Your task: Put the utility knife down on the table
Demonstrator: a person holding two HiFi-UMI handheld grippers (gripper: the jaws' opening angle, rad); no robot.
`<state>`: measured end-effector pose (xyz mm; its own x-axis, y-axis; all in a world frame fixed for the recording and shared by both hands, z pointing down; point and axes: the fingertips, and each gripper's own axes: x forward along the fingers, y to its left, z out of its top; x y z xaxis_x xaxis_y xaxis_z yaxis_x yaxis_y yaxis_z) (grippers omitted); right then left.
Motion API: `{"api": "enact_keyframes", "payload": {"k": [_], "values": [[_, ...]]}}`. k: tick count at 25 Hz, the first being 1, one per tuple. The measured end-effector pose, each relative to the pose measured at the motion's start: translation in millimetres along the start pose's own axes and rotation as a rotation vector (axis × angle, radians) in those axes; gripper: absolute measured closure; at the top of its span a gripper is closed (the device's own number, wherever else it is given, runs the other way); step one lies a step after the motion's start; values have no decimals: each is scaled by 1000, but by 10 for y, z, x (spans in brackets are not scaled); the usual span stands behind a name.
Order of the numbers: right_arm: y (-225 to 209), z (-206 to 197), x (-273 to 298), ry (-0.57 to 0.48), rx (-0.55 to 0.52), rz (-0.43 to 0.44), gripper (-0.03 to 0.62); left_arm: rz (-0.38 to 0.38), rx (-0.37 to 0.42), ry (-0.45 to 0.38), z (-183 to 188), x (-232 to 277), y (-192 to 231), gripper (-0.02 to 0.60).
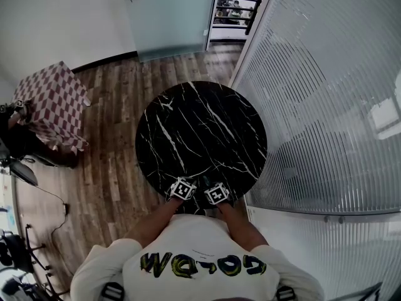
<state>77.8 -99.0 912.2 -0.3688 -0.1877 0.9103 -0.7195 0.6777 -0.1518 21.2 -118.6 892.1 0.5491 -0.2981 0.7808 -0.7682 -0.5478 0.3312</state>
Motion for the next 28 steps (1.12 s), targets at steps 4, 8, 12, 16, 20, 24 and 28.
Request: {"api": "enact_keyframes", "payload": {"k": [4, 8, 12, 16, 20, 24, 28], "values": [[-24, 53, 18, -24, -28, -18, 520, 0, 4, 4, -29, 21, 14, 580], [-3, 50, 6, -12, -26, -17, 520, -10, 5, 1, -36, 35, 12, 580], [-26, 23, 43, -7, -31, -20, 520, -9, -2, 17, -66, 29, 13, 580], [10, -31, 54, 10, -19, -8, 520, -11, -1, 21, -71, 6, -4, 580], [7, -48, 67, 17, -22, -6, 519, -4, 6, 31, -99, 27, 7, 580], [-11, -39, 103, 12, -40, -11, 519, -11, 2, 29, -101, 47, -2, 580], [2, -133, 82, 60, -25, -7, 519, -7, 11, 27, -102, 59, 11, 580]]}}
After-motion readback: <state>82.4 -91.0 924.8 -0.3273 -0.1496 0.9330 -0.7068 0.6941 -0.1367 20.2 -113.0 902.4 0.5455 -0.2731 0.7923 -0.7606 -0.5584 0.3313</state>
